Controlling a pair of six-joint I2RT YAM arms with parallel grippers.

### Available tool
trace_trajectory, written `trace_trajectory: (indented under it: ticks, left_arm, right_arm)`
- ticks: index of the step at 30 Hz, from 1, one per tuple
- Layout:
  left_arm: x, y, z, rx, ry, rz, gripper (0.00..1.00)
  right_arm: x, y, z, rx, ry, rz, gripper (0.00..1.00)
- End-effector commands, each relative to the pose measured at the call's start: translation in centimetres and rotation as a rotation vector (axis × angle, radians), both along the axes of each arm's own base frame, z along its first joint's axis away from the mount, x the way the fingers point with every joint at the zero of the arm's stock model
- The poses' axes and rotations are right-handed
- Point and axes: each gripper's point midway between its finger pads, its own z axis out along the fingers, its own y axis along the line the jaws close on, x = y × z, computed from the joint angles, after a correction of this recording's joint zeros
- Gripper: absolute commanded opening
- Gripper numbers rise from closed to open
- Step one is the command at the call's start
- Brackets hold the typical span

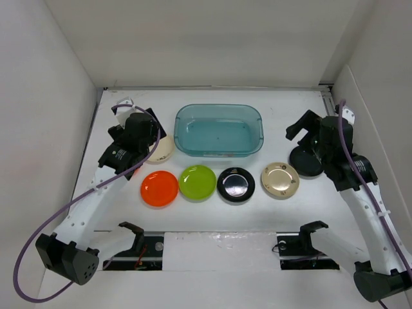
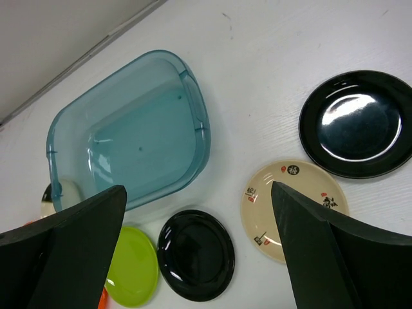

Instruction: Place the plates into the plastic bin on the countertop

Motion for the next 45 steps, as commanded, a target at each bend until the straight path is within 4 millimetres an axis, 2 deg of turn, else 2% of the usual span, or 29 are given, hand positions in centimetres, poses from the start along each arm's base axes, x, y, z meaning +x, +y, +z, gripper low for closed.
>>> trace_trajectory:
  ticks: [1,3,5,6,7,8,10,11,14,16,20,21,22,27,29,31,35,42,45]
  left_arm:
    - [-0.1,-0.4,1.7,-0.032,-0.054,-0.026,1.00]
    - [0.0,-1.2,2.1,-0.056,-0.068,-0.070,1.00]
    - [0.0,-1.9,2.2,-0.070,-0.069,-0.107,1.00]
    - [0.0,-2.4,2.2,-0.084,-0.064,-0.134,1.00]
    - [0.1,-2.7,2.4,-0.095,-0.072,-0.146,1.00]
    - [0.1,-2.9,2.3,-0.094,-0.068,-0.164,1.00]
    - [0.1,-3.8,2.4,-0.119,-0.070,-0.205,1.00]
    - [0.1,-4.1,2.1,-0.123,-0.058,-0.218,1.00]
    - [0.0,-4.8,2.1,-0.141,-0.051,-0.252,1.00]
    - [0.0,-4.8,2.1,-0.133,-0.050,-0.256,1.00]
    - [-0.3,-4.7,3.1,-0.141,-0.078,-0.257,1.00]
    - [-0.5,-4.6,3.4,-0.144,-0.090,-0.258,1.00]
    - [-0.5,-4.8,3.4,-0.149,-0.088,-0.267,1.00]
    - [-0.9,-5.0,4.0,-0.164,-0.102,-0.287,1.00]
    - [-0.9,-5.0,4.0,-0.164,-0.102,-0.287,1.00]
    - [-1.1,-4.9,4.3,-0.166,-0.112,-0.288,1.00]
    - [-1.4,-4.8,4.8,-0.171,-0.130,-0.289,1.00]
    - [-1.5,-4.7,4.6,-0.169,-0.121,-0.289,1.00]
    - [-1.5,-4.7,4.6,-0.169,-0.121,-0.289,1.00]
  right_arm:
    - [-0.1,-0.9,0.4,0.011,-0.014,-0.055,1.00]
    - [-0.3,-1.1,0.3,0.035,-0.024,-0.075,1.00]
    - [-0.2,-1.6,-1.1,0.052,0.003,-0.097,1.00]
    - [0.1,-2.7,-1.8,0.065,0.022,-0.142,1.00]
    - [0.3,-2.5,-2.0,0.083,0.021,-0.139,1.00]
    - [0.8,-4.2,-3.4,0.078,0.043,-0.202,1.00]
    - [1.5,-6.1,-5.1,0.094,0.075,-0.258,1.00]
    - [1.7,-7.9,-5.9,0.116,0.091,-0.300,1.00]
    - [2.6,-9.3,-8.6,0.191,0.132,-0.306,1.00]
    - [3.1,-11.2,-10.7,0.228,0.146,-0.390,0.99]
    - [3.3,-12.0,-14.6,0.267,0.225,-0.470,0.98]
    - [3.2,-12.5,-14.9,0.263,0.236,-0.488,0.98]
    - [3.0,-12.8,-16.5,0.266,0.264,-0.519,0.96]
    - [2.2,-13.8,-19.4,0.258,0.349,-0.571,0.96]
    - [1.6,-14.0,-20.5,0.261,0.377,-0.584,0.96]
    - [1.8,-13.8,-20.7,0.268,0.381,-0.576,0.95]
    - [1.8,-14.8,-22.0,0.242,0.414,-0.607,0.94]
    - [2.1,-15.4,-24.7,0.240,0.479,-0.609,0.86]
    - [2.8,-15.9,-25.6,0.222,0.513,-0.613,0.78]
